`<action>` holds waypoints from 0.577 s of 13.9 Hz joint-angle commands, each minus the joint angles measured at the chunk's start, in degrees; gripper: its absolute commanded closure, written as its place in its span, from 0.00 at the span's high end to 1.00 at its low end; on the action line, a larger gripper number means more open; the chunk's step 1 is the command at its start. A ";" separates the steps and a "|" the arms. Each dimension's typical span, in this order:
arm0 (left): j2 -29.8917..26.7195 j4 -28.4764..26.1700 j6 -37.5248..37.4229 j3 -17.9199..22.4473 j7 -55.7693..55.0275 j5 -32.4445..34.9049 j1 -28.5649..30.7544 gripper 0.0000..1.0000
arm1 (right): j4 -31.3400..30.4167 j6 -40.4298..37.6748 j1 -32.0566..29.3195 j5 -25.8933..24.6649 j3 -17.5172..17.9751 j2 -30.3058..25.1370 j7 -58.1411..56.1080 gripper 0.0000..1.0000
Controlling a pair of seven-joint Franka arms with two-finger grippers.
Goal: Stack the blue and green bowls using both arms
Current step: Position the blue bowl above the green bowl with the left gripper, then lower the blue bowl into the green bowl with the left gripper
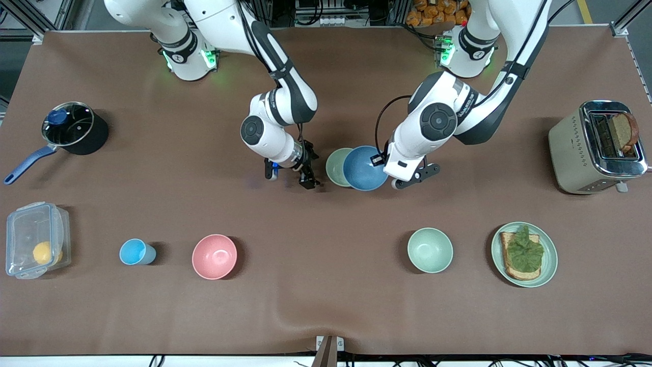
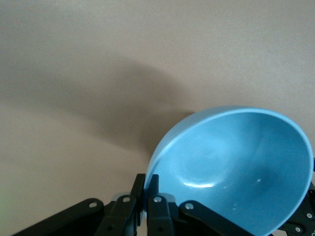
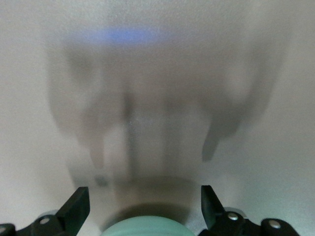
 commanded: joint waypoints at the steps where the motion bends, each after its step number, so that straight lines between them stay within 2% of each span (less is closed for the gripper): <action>1: 0.65 -6.31 13.09 -2.47 -0.71 -6.32 -2.48 0.00 | -0.41 0.67 0.10 1.97 0.05 -0.08 -1.48 1.00; 8: 0.65 -3.85 12.65 -2.47 -0.70 -6.06 -1.95 0.00 | -0.41 0.59 0.09 1.97 0.05 -0.08 -1.47 1.00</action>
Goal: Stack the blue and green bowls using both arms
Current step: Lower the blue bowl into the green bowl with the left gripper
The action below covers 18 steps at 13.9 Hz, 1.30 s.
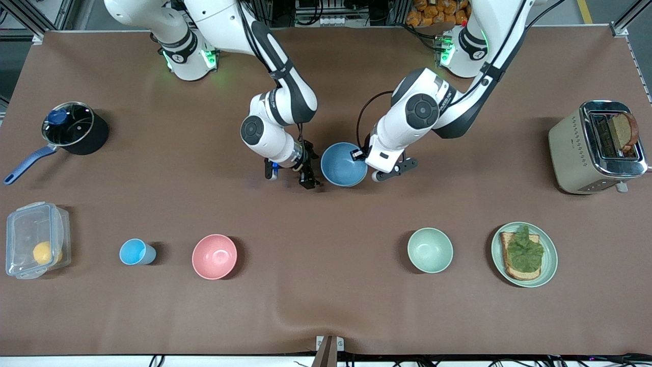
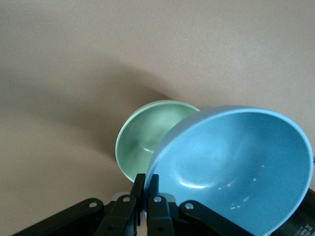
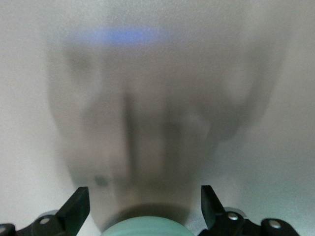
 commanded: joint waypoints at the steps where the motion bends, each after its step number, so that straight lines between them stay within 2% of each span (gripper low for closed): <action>1: -0.38 -0.03 0.29 -0.13 -0.32 -1.28 0.31 0.00 | -0.36 0.58 0.11 1.97 0.05 -0.08 -1.39 1.00; 18: 6.21 -1.00 0.64 0.04 -0.32 -1.01 -0.66 0.00 | -0.27 0.75 0.10 1.97 0.05 -0.08 -1.39 1.00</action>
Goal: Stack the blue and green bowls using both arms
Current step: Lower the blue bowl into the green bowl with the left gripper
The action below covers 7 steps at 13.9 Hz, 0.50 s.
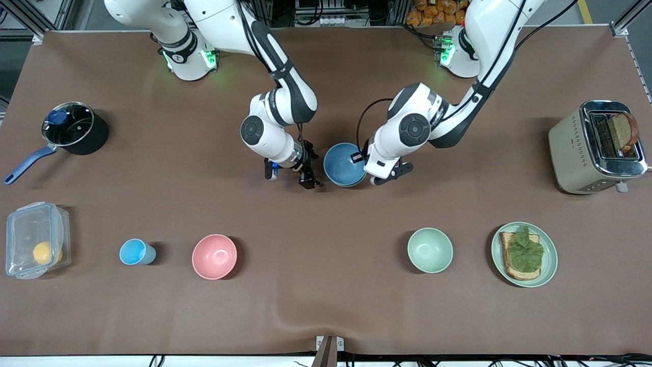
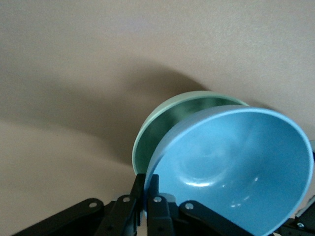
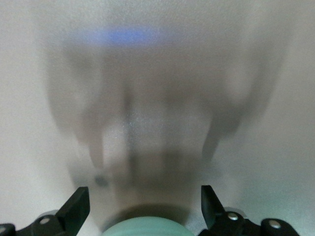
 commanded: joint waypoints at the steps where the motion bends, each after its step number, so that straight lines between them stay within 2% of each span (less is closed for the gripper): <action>1: 0.32 -0.07 0.66 -0.05 -0.32 -1.01 -0.43 0.00 | -0.25 0.64 0.10 1.97 0.05 -0.08 -1.38 1.00; 7: 0.68 -0.07 0.92 0.04 -0.32 -0.92 -0.78 0.00 | -0.25 0.64 0.01 1.97 0.05 -0.08 -1.47 1.00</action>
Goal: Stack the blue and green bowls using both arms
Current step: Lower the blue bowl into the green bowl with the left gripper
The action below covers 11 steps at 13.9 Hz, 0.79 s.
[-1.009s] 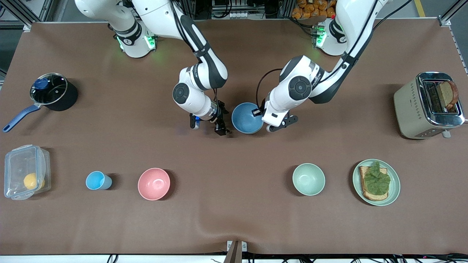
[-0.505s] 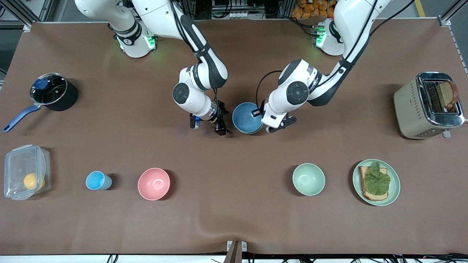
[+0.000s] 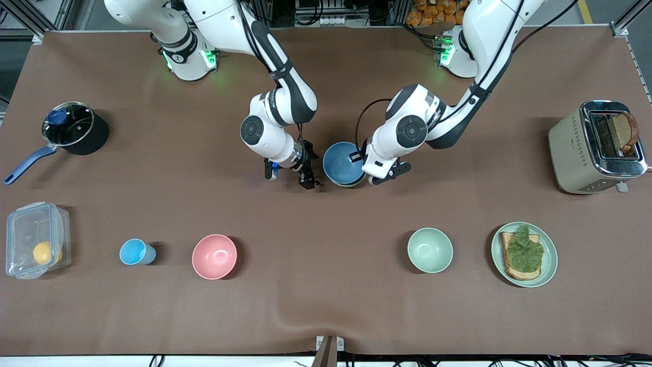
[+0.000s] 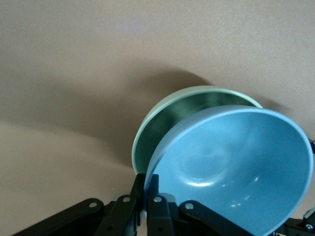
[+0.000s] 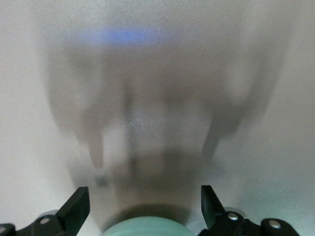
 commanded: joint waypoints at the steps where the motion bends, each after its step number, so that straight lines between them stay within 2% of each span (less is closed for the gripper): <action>1: 0.11 -0.16 0.98 0.04 -0.32 -0.83 -0.51 0.00 | -0.25 0.51 0.01 1.97 0.05 -0.08 -1.47 1.00; 11: 0.64 -0.42 2.13 0.13 -0.32 1.63 -0.16 0.00 | -0.25 0.60 0.27 1.88 -0.03 -0.08 -1.47 1.00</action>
